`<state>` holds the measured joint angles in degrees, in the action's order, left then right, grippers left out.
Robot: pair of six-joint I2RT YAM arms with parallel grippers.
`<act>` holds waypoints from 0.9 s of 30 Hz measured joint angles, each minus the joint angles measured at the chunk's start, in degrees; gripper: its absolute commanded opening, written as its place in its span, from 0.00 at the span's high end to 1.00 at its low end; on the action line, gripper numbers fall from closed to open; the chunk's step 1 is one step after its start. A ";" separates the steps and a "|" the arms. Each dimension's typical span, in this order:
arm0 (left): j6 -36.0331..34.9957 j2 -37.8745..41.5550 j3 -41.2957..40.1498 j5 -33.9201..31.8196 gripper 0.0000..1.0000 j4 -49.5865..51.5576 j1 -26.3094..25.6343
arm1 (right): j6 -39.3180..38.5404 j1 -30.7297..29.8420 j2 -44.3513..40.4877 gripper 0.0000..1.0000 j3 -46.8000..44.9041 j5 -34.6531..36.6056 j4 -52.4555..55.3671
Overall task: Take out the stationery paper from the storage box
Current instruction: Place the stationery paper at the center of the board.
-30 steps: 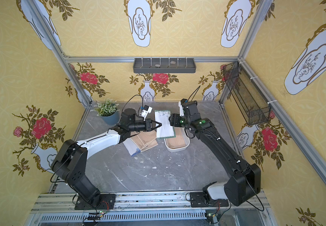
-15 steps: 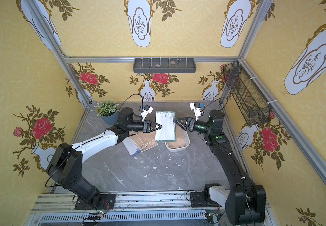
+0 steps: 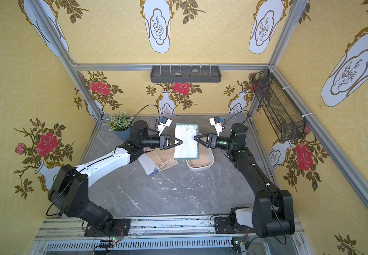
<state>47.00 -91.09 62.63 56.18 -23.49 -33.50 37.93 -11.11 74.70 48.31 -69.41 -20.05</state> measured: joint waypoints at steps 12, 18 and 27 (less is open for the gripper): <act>0.17 -0.55 0.07 -0.04 1.00 0.02 -0.17 | 2.56 -2.47 1.70 0.83 0.11 -0.70 -4.50; 0.15 -0.59 -0.26 -0.44 1.00 0.26 -0.17 | 2.38 -2.25 1.55 1.00 0.48 -0.20 -3.80; -1.62 0.26 -0.70 -2.25 1.00 4.39 -0.17 | 0.83 -1.86 1.44 1.00 1.29 1.25 -2.23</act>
<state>45.39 -90.83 61.93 53.93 -19.09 -33.67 38.76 -12.97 76.14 49.60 -68.16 -22.28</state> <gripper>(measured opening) 0.050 0.291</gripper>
